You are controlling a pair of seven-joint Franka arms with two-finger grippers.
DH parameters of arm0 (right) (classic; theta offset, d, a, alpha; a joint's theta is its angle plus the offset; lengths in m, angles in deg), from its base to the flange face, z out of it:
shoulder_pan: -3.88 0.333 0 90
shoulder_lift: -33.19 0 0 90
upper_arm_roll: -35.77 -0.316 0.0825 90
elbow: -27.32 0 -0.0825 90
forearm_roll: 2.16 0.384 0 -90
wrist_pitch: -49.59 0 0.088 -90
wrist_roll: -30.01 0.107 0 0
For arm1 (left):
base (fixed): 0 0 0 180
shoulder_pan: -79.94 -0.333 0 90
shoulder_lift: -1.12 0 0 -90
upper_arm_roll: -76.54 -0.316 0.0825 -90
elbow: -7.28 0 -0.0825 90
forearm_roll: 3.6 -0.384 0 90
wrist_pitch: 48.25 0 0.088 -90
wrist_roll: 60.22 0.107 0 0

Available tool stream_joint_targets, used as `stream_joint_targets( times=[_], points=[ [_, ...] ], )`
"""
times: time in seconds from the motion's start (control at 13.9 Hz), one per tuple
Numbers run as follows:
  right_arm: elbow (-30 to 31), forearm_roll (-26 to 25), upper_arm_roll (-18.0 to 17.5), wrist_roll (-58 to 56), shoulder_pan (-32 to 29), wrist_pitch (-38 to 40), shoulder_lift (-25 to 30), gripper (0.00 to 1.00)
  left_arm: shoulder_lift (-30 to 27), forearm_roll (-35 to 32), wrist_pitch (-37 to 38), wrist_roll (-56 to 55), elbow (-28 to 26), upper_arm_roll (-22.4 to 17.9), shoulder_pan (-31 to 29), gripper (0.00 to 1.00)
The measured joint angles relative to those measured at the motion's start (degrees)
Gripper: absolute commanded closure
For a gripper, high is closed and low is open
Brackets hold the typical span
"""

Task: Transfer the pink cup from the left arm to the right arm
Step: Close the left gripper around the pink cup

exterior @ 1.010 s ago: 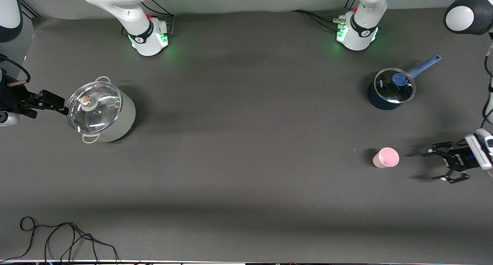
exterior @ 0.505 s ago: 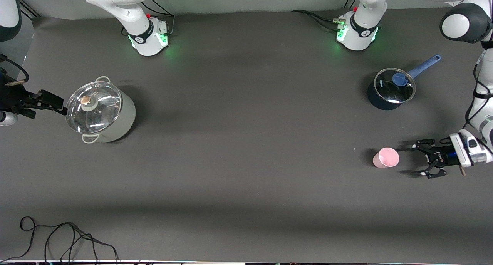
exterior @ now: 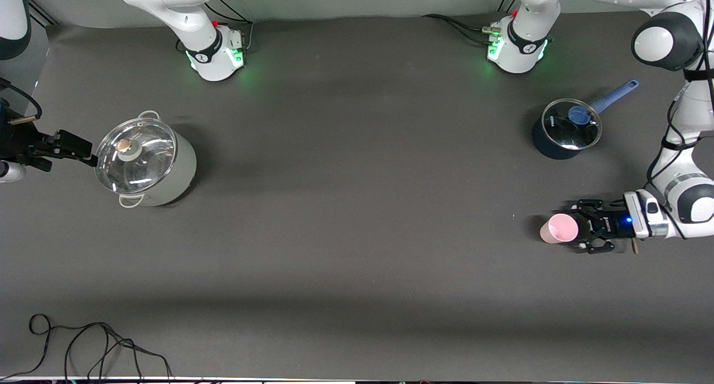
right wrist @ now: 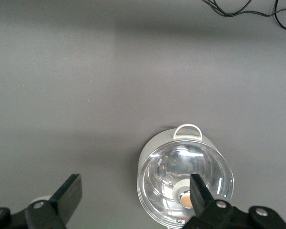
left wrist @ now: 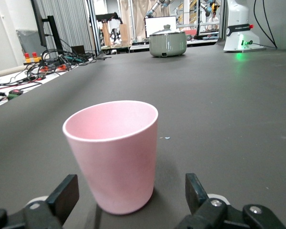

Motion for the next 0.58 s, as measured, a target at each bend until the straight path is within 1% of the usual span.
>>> stream_joint_targets(
  times=[0.36, 0.51, 0.58],
  points=[
    [0.0, 0.0, 0.0, 0.0, 0.0, 0.1, 0.0, 0.0, 1.8, 1.6, -0.1, 0.4, 0.0, 2.0, 0.6, 0.01],
    [0.0, 0.0, 0.0, 0.0, 0.0, 0.1, 0.0, 0.0, 2.4, 3.2, -0.1, 1.3, 0.0, 2.2, 1.5, 0.04],
    [0.0, 0.0, 0.0, 0.0, 0.0, 0.1, 0.0, 0.0, 2.6, 4.2, -0.1, 1.7, 0.0, 2.2, 2.2, 0.09]
  ],
)
